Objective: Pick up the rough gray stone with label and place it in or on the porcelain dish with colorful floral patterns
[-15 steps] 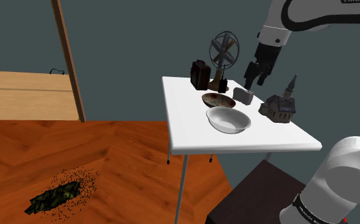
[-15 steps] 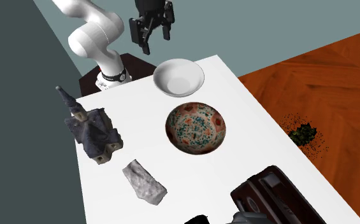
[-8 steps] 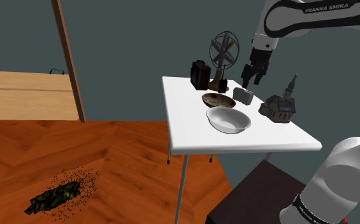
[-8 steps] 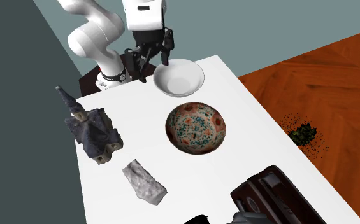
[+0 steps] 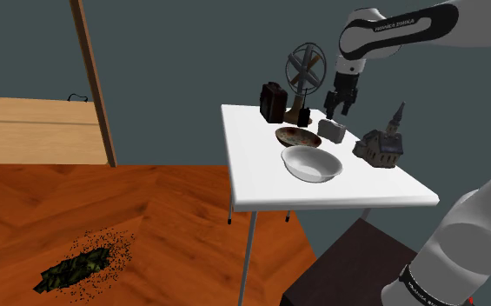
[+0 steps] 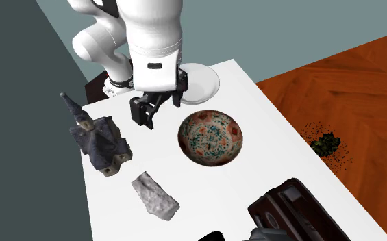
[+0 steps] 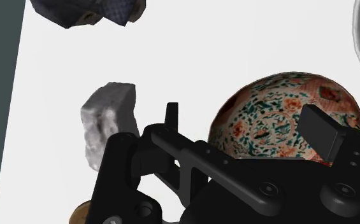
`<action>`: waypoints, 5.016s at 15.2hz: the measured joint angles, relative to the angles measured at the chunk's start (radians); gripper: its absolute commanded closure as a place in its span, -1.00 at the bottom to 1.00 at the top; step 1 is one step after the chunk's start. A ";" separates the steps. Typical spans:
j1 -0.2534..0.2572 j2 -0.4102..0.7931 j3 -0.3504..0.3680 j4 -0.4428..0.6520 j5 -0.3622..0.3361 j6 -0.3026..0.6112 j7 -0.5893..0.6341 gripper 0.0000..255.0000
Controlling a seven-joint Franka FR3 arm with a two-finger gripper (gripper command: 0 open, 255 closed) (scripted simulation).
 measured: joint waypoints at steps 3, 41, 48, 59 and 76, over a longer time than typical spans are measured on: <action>-0.019 0.098 -0.034 0.073 0.008 0.012 -0.044 -1.00; -0.134 0.521 -0.115 0.413 0.098 0.038 -0.204 1.00; -0.137 0.512 -0.118 0.496 0.096 -0.053 -0.214 1.00; -0.148 0.528 -0.122 0.663 0.103 -0.204 -0.233 1.00; 0.071 0.368 -0.009 0.543 0.048 -0.272 0.082 1.00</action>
